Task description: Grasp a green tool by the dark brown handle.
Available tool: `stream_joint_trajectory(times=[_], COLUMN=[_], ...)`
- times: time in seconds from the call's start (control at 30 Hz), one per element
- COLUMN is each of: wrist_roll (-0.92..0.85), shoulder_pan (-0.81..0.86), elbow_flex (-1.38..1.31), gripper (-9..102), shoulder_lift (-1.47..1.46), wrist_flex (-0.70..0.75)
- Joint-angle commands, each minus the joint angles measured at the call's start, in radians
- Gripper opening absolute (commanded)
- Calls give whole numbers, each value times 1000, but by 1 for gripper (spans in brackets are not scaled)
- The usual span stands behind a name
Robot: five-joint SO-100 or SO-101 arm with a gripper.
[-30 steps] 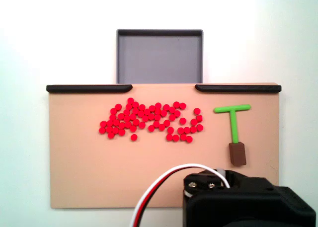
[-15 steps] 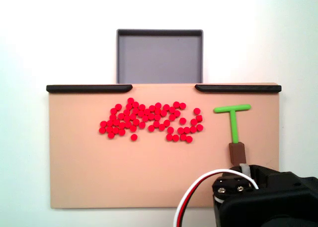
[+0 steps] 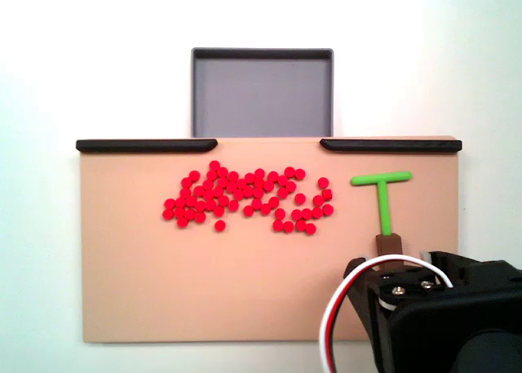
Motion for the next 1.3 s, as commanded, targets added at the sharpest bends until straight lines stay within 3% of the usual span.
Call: stream_joint_trajectory(times=[0.0, 1.27], wrist_roll=[-18, 54], shoulder_pan=[14, -20], elbow_flex=[-35, -80], gripper=[20, 14], shoulder_lift=[-2, -130], wrist_flex=[-5, -21])
